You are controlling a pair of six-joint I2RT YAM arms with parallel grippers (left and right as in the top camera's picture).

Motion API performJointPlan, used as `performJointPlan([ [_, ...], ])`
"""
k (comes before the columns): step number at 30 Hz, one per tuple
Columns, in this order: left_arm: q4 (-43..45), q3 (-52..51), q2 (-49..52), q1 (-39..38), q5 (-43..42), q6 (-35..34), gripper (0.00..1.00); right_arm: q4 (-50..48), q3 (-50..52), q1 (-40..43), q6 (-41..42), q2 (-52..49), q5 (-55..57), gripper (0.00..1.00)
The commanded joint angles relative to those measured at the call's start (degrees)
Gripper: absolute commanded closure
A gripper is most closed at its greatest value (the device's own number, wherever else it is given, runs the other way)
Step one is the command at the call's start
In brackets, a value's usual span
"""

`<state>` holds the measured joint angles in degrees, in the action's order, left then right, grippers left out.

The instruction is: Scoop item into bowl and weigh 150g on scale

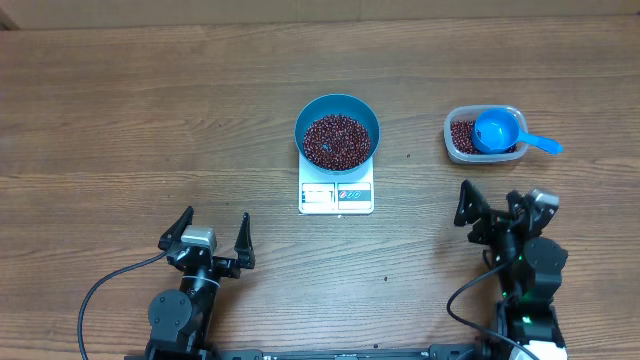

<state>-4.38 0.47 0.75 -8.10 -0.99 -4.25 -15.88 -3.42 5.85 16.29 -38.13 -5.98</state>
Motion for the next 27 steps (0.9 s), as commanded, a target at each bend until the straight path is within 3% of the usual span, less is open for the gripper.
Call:
performJointPlan([
  [1, -0.09, -0.2, -0.46, 0.61, 0.33, 0.9, 0.01, -0.7, 2.62, -0.37, 0.44, 1.9, -0.59, 0.0],
  [7, -0.09, -0.2, -0.46, 0.61, 0.33, 0.87, 0.01, 6.36, 2.97, -0.37, -0.26, 7.04, -0.07, 0.0],
  [14, -0.09, -0.2, -0.46, 0.61, 0.33, 0.87, 0.01, 20.06, 2.97, -0.37, -0.26, 22.49, 0.59, 0.0],
  [22, -0.09, -0.2, -0.46, 0.61, 0.33, 0.9, 0.0, 20.28, 2.99, -0.44, -4.63, 38.18, 0.11, 0.0],
  [27, -0.09, -0.2, -0.46, 0.61, 0.33, 0.87, 0.0, 20.26, 2.97, -0.42, -4.55, 37.97, 0.09, 0.0],
])
